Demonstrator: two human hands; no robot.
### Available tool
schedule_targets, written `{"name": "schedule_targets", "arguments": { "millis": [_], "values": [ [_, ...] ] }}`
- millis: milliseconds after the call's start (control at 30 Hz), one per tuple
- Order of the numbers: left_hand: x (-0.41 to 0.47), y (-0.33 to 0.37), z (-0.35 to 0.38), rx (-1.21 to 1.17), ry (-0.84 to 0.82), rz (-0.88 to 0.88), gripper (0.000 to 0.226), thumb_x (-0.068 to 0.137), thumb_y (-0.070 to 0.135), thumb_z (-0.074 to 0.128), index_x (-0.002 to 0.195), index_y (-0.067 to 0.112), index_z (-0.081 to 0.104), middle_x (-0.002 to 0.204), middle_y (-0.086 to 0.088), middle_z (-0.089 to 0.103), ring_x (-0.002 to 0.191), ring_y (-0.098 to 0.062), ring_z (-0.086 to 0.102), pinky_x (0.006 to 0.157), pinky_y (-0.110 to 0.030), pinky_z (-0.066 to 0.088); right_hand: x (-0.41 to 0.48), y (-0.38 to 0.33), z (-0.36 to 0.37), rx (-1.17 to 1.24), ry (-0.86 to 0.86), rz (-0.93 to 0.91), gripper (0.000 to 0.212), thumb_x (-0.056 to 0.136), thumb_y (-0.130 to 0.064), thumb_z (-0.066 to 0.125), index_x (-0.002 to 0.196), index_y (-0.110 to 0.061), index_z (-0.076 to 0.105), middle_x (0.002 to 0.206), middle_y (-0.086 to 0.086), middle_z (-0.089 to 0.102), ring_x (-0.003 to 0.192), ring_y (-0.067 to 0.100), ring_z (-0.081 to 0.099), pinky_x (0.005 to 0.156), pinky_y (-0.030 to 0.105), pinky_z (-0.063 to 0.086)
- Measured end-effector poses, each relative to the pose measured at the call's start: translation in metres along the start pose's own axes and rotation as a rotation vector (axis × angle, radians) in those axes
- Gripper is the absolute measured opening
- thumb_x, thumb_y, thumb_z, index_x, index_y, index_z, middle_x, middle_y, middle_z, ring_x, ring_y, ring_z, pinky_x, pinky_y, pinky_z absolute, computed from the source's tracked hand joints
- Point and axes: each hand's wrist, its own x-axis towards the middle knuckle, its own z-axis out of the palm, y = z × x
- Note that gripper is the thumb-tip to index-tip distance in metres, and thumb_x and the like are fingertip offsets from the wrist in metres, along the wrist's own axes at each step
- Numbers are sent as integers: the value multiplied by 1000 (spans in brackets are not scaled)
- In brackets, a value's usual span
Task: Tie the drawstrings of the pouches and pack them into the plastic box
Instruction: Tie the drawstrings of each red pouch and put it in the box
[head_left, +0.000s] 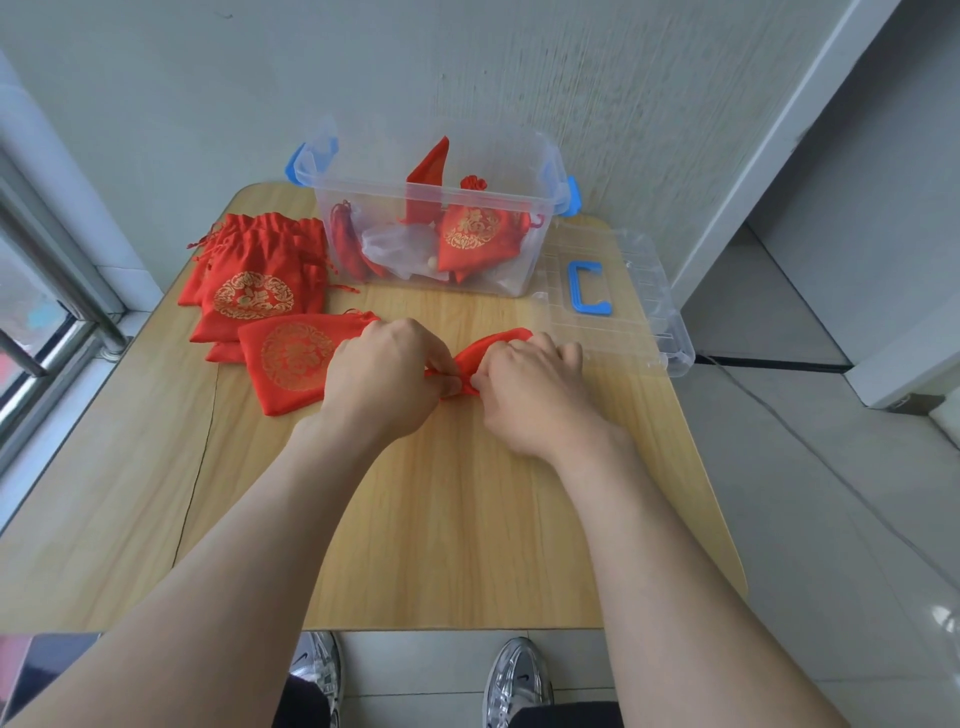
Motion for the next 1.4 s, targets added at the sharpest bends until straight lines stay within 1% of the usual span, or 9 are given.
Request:
{"name": "schedule_targets", "arguments": {
  "millis": [233, 367, 500, 667, 800, 933, 1033, 1100, 1400],
  "values": [
    [1, -11, 6, -105, -16, 93, 4, 88, 29, 77, 90, 33, 79, 90, 15, 76, 88, -19, 69, 83, -45, 57, -4, 0, -1, 209, 52, -42, 9, 97, -35, 60, 100, -27, 60, 114, -7, 52, 108, 19, 55, 99, 42, 42],
    [6, -10, 2, -312, 20, 103, 4, 97, 24, 70, 93, 25, 69, 87, 14, 71, 82, -9, 64, 80, -36, 49, -7, -1, -3, 304, 161, -61, 38, 93, -42, 70, 122, -29, 50, 114, -9, 68, 100, 19, 63, 94, 44, 46],
    [7, -4, -4, -631, 20, 19, 16, 99, 41, 70, 107, 28, 63, 92, 6, 76, 85, -12, 72, 75, -40, 58, -3, -6, -4, 444, 297, -82, 26, 103, -24, 60, 127, -25, 49, 96, 0, 78, 90, 34, 71, 79, 48, 54],
    [4, 11, -19, -903, 138, -146, 34, 109, 51, 49, 114, 23, 68, 99, 4, 76, 86, -10, 72, 67, -29, 58, -1, -19, -10, 593, 427, -35, 16, 105, -16, 56, 119, -21, 61, 99, 1, 77, 91, 28, 70, 74, 45, 52],
    [5, -5, -15, -551, 312, -138, 25, 104, 31, 45, 106, 21, 67, 99, 6, 73, 93, -23, 70, 86, -48, 55, 9, -18, -15, 689, 629, 73, 16, 105, -17, 60, 116, -24, 70, 97, -7, 78, 90, 18, 73, 79, 38, 55],
    [5, -18, -5, -87, 271, 32, 26, 89, 4, 59, 109, 15, 70, 110, -3, 71, 109, -36, 59, 89, -47, 44, 15, -18, -28, 872, 708, 151, 17, 105, -16, 62, 120, -20, 56, 86, 0, 70, 74, 6, 64, 69, 17, 45],
    [8, -21, -2, -9, 246, 38, 25, 88, 7, 64, 109, 17, 71, 111, -2, 69, 114, -35, 54, 92, -48, 38, 26, -22, -35, 1107, 634, 227, 16, 98, -17, 61, 110, -25, 54, 107, 4, 73, 99, 15, 72, 84, 31, 55],
    [11, -23, -1, 6, 245, 22, 23, 87, 10, 66, 109, 17, 71, 111, -2, 68, 116, -35, 52, 96, -49, 36, 35, -27, -40, 1174, 603, 224, 25, 85, -16, 63, 108, -27, 57, 107, 2, 73, 93, 14, 72, 81, 38, 58],
    [18, -28, 1, 52, 179, -58, 39, 85, 18, 63, 124, 16, 69, 138, -2, 64, 142, -30, 44, 114, -56, 28, 112, -34, -89, 968, 843, 57, 29, 88, 1, 65, 113, -13, 67, 111, -10, 72, 109, 13, 70, 99, 42, 56]
  ]
}}
